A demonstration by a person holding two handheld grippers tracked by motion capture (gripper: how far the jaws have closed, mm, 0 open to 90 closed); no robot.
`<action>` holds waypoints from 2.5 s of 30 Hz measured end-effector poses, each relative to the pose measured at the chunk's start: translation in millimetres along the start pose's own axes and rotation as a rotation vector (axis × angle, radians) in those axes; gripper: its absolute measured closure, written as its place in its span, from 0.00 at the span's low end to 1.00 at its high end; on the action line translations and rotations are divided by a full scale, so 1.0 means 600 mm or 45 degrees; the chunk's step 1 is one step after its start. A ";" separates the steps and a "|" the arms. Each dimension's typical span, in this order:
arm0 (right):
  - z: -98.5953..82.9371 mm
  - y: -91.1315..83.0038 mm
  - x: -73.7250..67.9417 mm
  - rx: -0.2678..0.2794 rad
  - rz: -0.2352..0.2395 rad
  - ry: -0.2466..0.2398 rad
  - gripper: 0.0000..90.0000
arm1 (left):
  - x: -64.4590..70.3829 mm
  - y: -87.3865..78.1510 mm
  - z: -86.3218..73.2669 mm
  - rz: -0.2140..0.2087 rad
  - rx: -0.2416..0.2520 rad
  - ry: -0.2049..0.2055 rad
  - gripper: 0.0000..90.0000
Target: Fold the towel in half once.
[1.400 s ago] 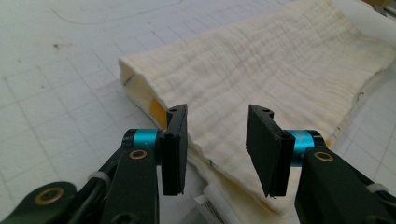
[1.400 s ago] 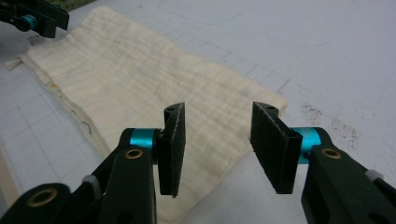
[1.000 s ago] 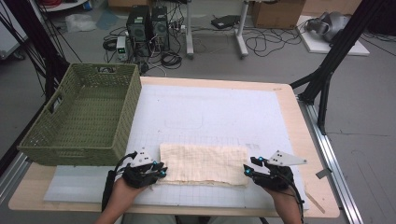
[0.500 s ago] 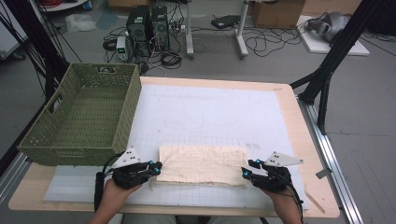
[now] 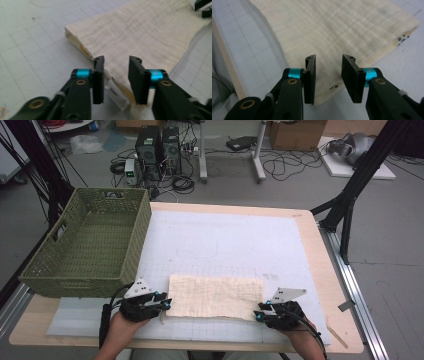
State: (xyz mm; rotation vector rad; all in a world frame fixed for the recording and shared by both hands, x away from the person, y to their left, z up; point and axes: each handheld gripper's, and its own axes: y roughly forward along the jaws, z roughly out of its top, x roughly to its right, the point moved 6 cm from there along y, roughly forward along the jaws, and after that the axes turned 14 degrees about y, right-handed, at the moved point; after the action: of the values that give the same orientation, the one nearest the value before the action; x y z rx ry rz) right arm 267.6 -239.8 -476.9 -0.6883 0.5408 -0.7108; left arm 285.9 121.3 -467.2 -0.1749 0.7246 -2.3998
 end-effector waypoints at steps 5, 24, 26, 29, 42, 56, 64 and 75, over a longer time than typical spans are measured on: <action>0.021 -0.014 0.008 0.143 0.030 0.076 0.64 | -0.031 0.002 0.033 0.061 0.101 -0.010 0.53; 0.123 0.063 0.098 0.189 -0.186 0.229 0.42 | -0.105 0.114 0.051 0.055 -0.042 -0.100 0.48; 0.118 0.074 0.098 0.134 -0.189 0.218 0.42 | -0.105 0.119 0.045 0.046 -0.071 -0.097 0.49; 0.108 0.083 0.096 0.089 -0.172 0.189 0.47 | -0.101 0.122 0.036 0.034 -0.112 -0.050 0.52; 0.100 0.059 0.096 0.180 -0.233 0.083 0.95 | -0.106 0.101 0.067 0.196 0.048 -0.021 0.96; 0.136 0.102 0.117 0.210 -0.394 0.051 0.93 | -0.135 0.136 0.052 0.310 -0.048 -0.060 0.96; 0.137 0.075 0.126 0.304 -0.471 0.167 0.47 | -0.138 0.112 0.063 0.333 0.014 -0.089 0.55; 0.112 0.030 0.069 0.313 -0.213 0.148 0.58 | -0.092 0.079 0.066 0.166 0.140 -0.077 0.28</action>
State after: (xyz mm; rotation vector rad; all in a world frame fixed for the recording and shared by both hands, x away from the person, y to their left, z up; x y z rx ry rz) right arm 345.6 -234.8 -454.6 -0.4676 0.4955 -0.9613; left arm 366.3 104.9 -456.4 -0.1491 0.5574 -2.2926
